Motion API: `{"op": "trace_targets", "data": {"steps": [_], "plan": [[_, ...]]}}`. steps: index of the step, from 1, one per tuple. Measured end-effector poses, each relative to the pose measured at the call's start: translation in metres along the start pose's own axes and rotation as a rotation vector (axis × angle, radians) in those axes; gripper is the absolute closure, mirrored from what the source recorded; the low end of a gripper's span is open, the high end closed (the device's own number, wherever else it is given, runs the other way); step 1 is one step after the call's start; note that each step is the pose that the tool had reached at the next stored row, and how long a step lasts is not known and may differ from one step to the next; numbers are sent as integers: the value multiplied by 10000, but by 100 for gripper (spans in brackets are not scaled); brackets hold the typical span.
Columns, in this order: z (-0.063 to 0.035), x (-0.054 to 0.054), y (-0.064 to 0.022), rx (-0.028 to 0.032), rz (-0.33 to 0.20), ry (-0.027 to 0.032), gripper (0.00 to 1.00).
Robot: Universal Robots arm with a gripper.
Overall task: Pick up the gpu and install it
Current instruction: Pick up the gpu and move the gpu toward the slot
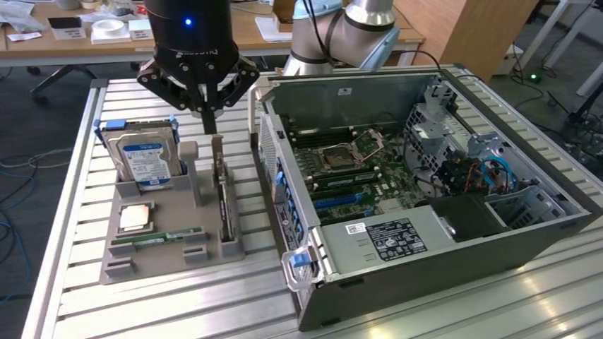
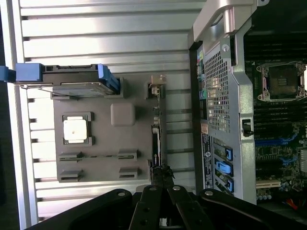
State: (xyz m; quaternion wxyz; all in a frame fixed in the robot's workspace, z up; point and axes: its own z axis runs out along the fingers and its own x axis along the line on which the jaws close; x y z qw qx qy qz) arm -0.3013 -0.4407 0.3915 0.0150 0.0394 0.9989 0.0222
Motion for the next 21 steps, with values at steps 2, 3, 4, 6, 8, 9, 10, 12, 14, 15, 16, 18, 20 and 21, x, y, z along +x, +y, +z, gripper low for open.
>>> {"op": "trace_targets", "data": {"steps": [2,3,4,6,8,9,10,12,14,15,16,18,20,21], "plan": [[0,0,0,-1,0,0,89],[0,0,0,0,0,0,89],[0,0,0,0,0,0,89],[0,0,0,0,0,0,89],[0,0,0,0,0,0,89],[0,0,0,0,0,0,89],[0,0,0,0,0,0,83],[0,0,0,0,0,0,76],[0,0,0,0,0,0,71],[0,0,0,0,0,0,65],[0,0,0,0,0,0,65],[0,0,0,0,0,0,58],[0,0,0,0,0,0,58],[0,0,0,0,-1,0,58]]}}
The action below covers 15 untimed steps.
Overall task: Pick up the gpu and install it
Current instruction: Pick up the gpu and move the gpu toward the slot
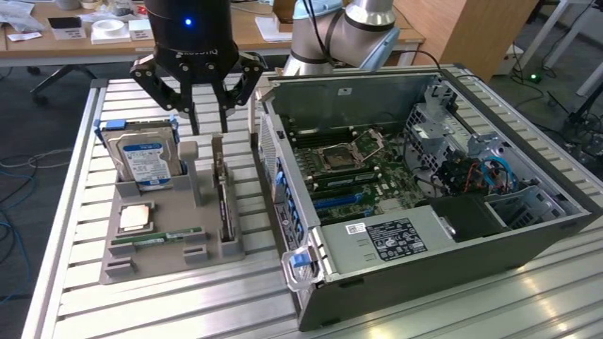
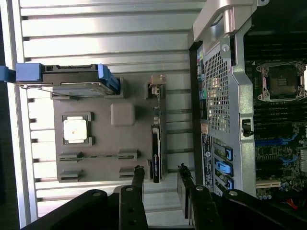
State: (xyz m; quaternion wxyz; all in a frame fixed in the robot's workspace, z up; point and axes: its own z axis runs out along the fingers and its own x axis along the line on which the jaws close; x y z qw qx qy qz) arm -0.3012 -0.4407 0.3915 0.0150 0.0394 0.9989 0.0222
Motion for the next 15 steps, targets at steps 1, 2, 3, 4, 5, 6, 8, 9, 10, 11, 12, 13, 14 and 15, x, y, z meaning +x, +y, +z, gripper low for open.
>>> {"op": "trace_targets", "data": {"steps": [1,2,3,4,5,6,8,9,10,11,12,13,14,15], "plan": [[0,0,0,0,1,1,58],[0,0,0,0,1,0,58],[0,0,0,0,0,0,58],[0,0,0,0,0,0,58],[0,0,0,0,1,1,58],[0,0,0,0,1,0,58],[2,0,0,0,0,0,58],[7,1,0,0,0,1,58],[14,1,-1,0,0,0,58],[24,1,-1,-1,1,-1,58],[35,1,-2,-1,0,0,58],[49,2,-2,-1,1,0,58],[65,2,-3,0,0,1,58],[83,3,-4,-1,1,0,58]]}}
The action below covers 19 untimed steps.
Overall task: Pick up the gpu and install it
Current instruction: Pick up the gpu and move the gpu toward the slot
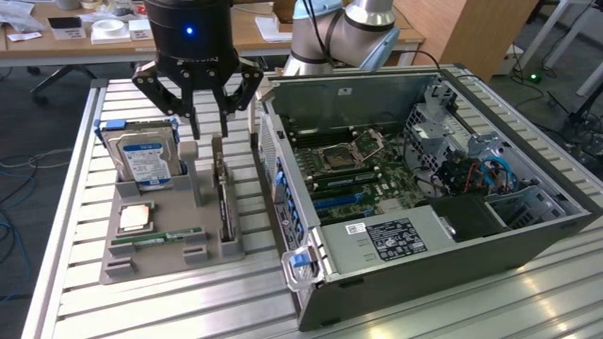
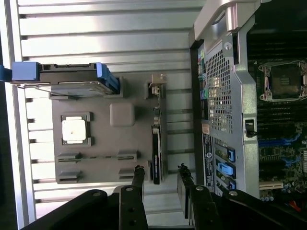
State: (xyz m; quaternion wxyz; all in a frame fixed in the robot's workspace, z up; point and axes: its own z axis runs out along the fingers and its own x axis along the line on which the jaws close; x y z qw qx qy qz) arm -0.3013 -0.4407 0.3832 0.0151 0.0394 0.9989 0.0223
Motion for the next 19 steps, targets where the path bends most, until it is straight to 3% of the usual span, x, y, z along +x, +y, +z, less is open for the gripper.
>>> {"op": "trace_targets", "data": {"steps": [7,8,19], "plan": [[124,4,-6,0,0,0,58],[208,7,-10,2,0,2,58],[215,8,-10,0,0,0,58]]}}
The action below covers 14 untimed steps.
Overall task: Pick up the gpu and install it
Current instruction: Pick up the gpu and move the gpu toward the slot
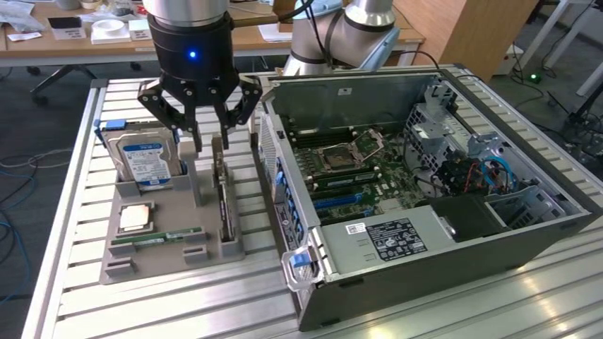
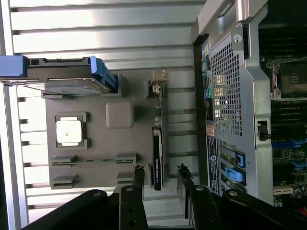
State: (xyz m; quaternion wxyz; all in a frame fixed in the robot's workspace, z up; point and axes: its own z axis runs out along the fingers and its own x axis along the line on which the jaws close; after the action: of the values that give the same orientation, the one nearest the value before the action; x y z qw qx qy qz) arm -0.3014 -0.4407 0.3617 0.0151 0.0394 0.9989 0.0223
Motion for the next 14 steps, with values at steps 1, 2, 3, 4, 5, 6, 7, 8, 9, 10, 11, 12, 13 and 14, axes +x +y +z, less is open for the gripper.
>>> {"op": "trace_targets", "data": {"steps": [1,2,3,4,5,6,7,8,9,10,11,12,13,14], "plan": [[2,0,0,0,0,0,58],[4,0,0,0,0,2,58],[8,0,0,-2,0,0,58],[13,0,-1,-2,0,0,58],[15,1,-1,-2,0,1,58],[15,1,-1,-1,0,1,58],[15,1,-1,-1,0,2,58],[15,1,-1,-1,0,2,58],[15,1,-1,-1,0,1,58],[15,0,-1,-1,0,1,58],[16,1,-1,-2,-1,1,58],[16,1,-1,-1,0,1,58],[18,1,-1,-2,0,1,58],[21,1,-1,-2,0,0,58]]}}
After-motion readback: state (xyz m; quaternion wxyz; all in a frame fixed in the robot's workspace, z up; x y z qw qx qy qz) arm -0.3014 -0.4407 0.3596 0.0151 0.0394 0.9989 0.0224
